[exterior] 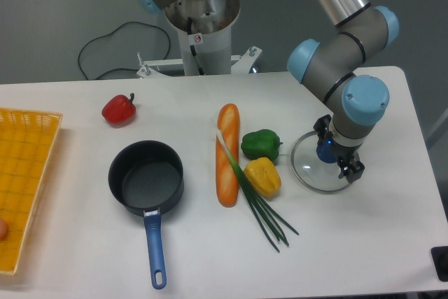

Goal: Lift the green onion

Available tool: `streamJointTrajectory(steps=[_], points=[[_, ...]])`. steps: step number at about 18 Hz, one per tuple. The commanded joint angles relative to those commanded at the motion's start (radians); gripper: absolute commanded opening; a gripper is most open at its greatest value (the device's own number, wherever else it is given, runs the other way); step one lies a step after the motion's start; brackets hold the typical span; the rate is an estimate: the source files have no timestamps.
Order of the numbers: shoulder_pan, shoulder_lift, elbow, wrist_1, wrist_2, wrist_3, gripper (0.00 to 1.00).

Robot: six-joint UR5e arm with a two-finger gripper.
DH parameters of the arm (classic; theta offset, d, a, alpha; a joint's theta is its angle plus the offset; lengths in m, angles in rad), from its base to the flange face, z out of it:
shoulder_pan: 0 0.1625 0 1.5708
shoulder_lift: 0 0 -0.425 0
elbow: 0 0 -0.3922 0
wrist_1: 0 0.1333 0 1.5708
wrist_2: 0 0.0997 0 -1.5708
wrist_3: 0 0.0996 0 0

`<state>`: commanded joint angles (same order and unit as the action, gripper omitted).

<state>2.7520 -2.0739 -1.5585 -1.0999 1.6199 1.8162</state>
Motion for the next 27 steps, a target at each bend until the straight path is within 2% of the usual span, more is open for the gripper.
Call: streamJointTrajectory(steps=[7,12,14,15,18,23,27], points=[[-0.009,0.014,0.005,0.0,-0.003,-0.011,1.0],[-0.054,0.034,-0.005,0.005,0.0,-0.25,1.0],[-0.077,0.067,-0.034,-0.003,0.015,-0.271,1.0],[-0.08,0.093,-0.069,-0.002,0.015,-0.3,1.0],[-0.083,0.146,-0.124,-0.003,0.014,-0.501,1.0],[-0.11,0.208,-0.222,-0.002,0.012,-0.704,1.0],[-0.179,0.247,-0.251,-0.003,0.018,-1.001,1.0]])
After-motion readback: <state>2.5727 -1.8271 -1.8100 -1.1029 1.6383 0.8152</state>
